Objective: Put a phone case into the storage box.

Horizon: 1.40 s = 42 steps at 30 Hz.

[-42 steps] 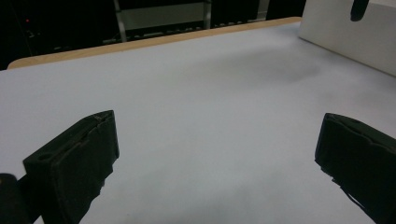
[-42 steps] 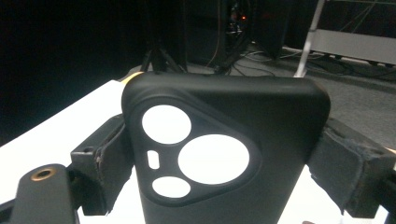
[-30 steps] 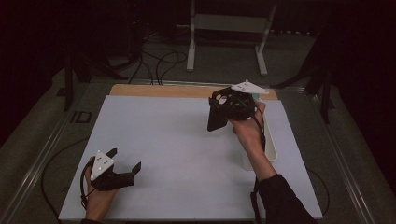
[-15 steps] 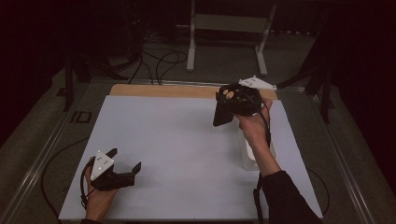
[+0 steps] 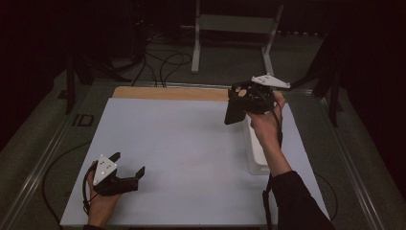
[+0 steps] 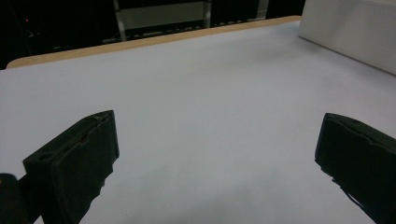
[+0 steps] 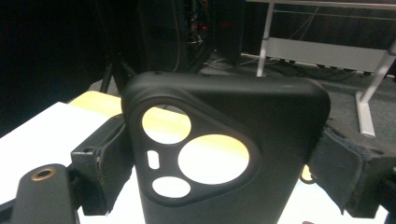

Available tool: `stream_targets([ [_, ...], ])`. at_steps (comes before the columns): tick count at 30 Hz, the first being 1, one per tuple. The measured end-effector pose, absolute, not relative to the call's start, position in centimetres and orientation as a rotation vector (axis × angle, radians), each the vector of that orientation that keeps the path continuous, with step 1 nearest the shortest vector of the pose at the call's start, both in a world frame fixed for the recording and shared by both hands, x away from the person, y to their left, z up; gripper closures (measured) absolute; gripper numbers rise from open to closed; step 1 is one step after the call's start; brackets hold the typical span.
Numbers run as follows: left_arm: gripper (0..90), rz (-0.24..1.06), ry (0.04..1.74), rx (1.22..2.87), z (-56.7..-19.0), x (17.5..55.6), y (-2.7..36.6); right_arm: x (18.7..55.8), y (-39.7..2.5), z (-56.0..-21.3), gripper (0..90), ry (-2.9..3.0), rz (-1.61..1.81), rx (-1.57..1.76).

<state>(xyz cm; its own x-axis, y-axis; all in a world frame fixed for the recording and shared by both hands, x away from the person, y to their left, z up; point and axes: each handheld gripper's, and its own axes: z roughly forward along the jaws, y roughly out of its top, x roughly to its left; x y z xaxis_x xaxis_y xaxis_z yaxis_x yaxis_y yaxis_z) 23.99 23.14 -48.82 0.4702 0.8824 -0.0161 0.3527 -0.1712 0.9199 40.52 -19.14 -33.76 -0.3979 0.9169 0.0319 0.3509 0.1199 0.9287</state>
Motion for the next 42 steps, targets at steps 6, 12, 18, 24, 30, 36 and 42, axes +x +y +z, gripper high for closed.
stream_targets([
  [6, 0.2, 0.678, 1.058, 1.742, -48.8, 24.0, 23.2, 41.0, -19.8, -33.5, 13.9, 1.802, 1.25, 1.243],
  [12, 0.3, 0.679, 1.059, 1.744, -48.8, 24.0, 23.1, 41.4, -20.6, -33.4, 13.9, 1.781, 1.228, 1.264],
  [18, 0.2, 0.68, 1.054, 1.75, -48.9, 24.0, 23.1, 41.9, -21.4, -33.5, 13.9, 1.759, 1.204, 1.283],
  [24, 0.3, 0.68, 1.055, 1.748, -48.9, 24.0, 23.1, 42.5, -22.5, -33.9, 13.9, 1.739, 1.166, 1.316],
  [30, 0.2, 0.681, 1.053, 1.749, -48.9, 24.0, 23.0, 42.9, -23.7, -34.2, 13.9, 1.719, 1.135, 1.35],
  [36, 0.2, 0.68, 1.054, 1.748, -48.9, 24.0, 23.0, 43.2, -24.7, -34.5, 13.9, 1.698, 1.113, 1.381],
  [42, 0.3, 0.68, 1.054, 1.748, -48.9, 24.0, 23.1, 43.5, -25.5, -34.8, 13.9, 1.683, 1.091, 1.402],
])
